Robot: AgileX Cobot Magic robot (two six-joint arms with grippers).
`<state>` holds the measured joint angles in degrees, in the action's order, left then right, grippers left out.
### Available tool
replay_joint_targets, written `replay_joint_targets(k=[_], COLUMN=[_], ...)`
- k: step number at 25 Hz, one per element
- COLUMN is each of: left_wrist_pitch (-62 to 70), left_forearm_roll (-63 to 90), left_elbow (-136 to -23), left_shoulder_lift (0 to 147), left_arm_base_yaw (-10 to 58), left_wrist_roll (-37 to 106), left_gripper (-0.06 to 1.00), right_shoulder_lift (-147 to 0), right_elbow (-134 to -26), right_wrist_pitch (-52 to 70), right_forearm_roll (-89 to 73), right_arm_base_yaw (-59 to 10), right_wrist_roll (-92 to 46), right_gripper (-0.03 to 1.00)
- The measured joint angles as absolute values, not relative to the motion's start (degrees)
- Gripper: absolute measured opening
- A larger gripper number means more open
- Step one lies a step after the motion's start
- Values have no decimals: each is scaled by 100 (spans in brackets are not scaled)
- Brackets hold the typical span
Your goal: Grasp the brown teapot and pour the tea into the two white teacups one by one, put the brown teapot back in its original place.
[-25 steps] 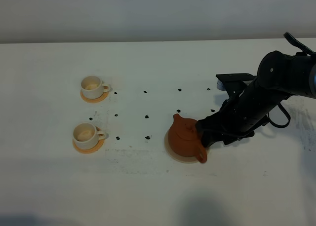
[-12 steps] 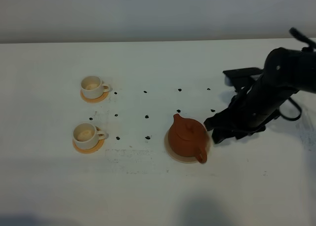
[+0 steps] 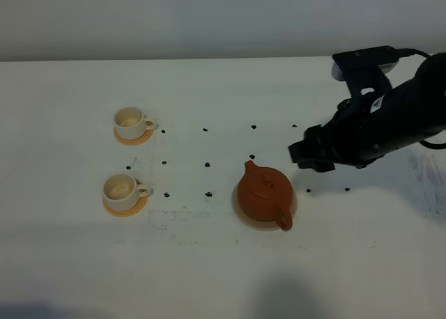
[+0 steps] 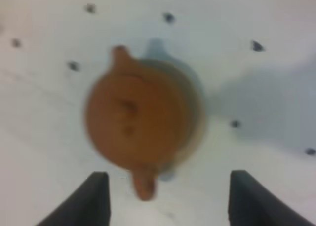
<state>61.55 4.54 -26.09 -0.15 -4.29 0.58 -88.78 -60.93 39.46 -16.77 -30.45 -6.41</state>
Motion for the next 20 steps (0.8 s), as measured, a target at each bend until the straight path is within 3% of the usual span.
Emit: replay_joint_targets(k=[7,20], left_wrist_pitch=[6155,6155], left_forearm_roll=[454,331], left_elbow=[-2609,-2609], left_shoulder_lift=[-15,-15], left_arm_base_yaw=[-429,-429], left_wrist_roll=[58,58], left_gripper=[55,55], right_shoulder_lift=[-9133,-10186], right_elbow=[-5872,-6338], right_wrist_pitch=[3520,3860], right_forearm_roll=[-1416,-955], right_arm_base_yaw=[-3841,-3847], right_wrist_roll=[-35,390], right_gripper=[51,51])
